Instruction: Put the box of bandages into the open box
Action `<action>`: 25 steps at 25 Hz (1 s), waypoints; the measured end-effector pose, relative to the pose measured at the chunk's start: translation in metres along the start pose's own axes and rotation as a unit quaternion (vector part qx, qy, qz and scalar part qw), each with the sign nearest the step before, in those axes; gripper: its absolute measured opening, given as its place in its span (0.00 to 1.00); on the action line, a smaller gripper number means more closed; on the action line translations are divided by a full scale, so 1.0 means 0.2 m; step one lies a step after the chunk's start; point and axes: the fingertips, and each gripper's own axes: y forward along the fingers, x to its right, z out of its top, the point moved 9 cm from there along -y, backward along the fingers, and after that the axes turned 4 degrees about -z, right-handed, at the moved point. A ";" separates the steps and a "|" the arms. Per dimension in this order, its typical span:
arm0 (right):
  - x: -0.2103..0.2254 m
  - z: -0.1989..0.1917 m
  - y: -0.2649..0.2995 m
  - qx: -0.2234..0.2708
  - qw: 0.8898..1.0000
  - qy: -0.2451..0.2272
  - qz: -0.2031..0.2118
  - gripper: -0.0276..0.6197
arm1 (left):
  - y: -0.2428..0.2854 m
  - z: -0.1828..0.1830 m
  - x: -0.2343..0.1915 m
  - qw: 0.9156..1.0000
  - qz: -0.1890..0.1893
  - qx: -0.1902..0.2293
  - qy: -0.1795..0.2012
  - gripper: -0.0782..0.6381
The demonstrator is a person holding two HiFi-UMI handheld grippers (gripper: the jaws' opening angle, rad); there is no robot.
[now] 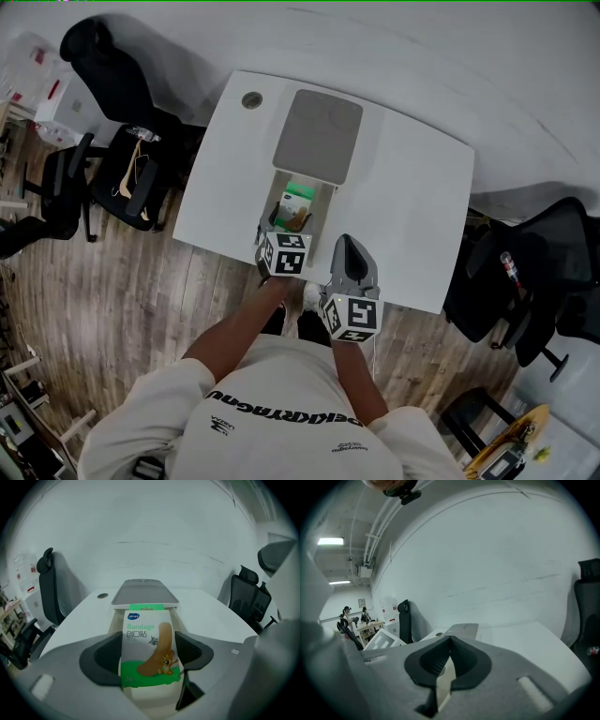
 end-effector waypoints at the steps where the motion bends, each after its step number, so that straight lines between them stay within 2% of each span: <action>1: 0.00 0.00 0.00 0.000 1.000 0.000 0.000 0.04 | 0.01 0.00 0.00 1.000 -0.001 -0.002 0.000 0.61; 25: 0.00 -0.01 0.00 -0.006 1.000 0.001 -0.005 0.04 | 0.16 -0.07 -0.04 0.998 -0.005 -0.061 -0.014 0.61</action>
